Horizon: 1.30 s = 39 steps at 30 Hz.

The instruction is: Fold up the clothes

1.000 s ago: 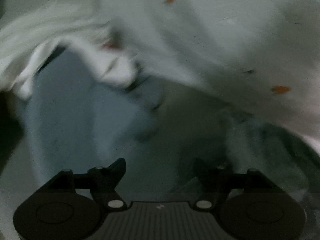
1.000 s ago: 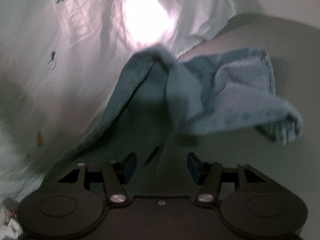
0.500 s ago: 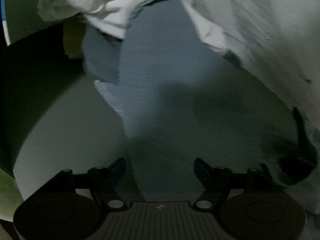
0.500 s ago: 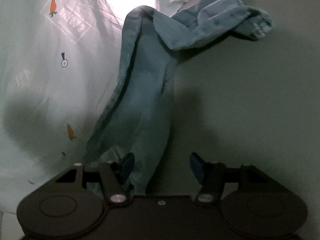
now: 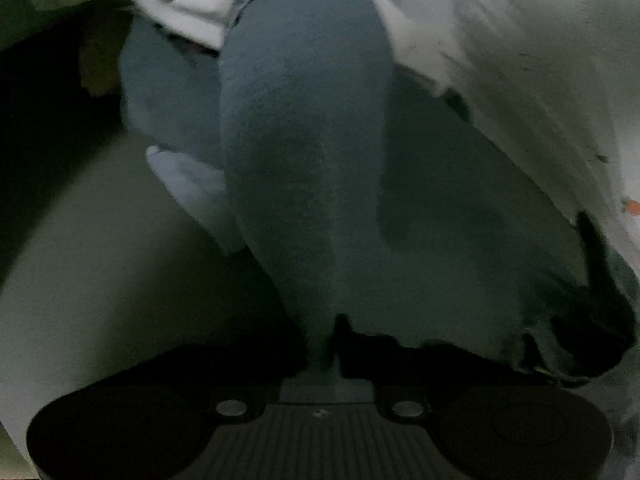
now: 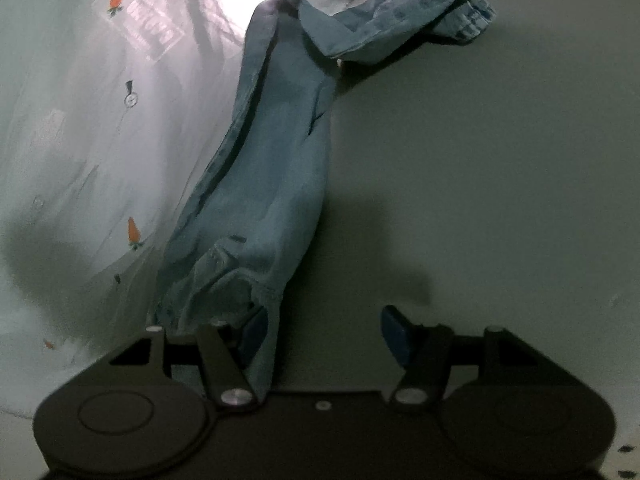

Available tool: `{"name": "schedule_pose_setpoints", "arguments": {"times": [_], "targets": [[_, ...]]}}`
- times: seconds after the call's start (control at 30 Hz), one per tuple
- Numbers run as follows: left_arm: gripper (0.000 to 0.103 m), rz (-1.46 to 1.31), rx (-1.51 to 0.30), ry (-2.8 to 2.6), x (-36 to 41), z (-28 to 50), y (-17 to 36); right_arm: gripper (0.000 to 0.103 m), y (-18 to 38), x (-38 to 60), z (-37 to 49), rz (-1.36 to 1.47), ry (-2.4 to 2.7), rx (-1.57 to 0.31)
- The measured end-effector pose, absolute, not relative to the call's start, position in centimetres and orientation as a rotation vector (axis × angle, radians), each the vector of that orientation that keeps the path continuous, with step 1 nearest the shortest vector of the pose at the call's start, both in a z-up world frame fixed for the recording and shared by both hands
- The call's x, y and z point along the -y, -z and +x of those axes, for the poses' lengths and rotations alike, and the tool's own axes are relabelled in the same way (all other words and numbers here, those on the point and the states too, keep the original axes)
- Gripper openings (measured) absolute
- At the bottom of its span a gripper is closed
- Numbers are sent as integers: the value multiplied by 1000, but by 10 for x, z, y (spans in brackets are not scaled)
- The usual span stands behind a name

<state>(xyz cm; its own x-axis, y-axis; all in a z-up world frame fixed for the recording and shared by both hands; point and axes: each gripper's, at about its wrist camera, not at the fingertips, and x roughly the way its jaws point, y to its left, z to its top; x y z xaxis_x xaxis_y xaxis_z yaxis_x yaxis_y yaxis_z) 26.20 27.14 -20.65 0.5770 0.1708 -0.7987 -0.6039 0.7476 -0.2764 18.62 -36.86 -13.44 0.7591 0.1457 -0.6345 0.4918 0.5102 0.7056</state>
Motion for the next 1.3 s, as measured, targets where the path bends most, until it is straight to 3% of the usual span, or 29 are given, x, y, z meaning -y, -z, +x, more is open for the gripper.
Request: {"name": "schedule_pose_setpoints", "arguments": {"times": [0.33, 0.63, 1.0, 1.17, 1.3], "targets": [[6, -860, -727, -330, -201, 237, 185, 64, 138, 406, 182, 1051, 151, -734], [6, -1005, -800, -204, -83, 216, 194, 62, 144, 462, 176, 1055, 66, -770], [6, -1161, -783, -4, 4, 223, 155, 60, 161, 531, 149, 1157, 85, -754], [7, -1188, -838, 231, 67, 250, 147, 60, 165, 536, 146, 1199, 81, -747], [7, -1208, -1017, 187, 88, 260, 183, 60, 172, 532, 145, 1262, 59, -759]]}}
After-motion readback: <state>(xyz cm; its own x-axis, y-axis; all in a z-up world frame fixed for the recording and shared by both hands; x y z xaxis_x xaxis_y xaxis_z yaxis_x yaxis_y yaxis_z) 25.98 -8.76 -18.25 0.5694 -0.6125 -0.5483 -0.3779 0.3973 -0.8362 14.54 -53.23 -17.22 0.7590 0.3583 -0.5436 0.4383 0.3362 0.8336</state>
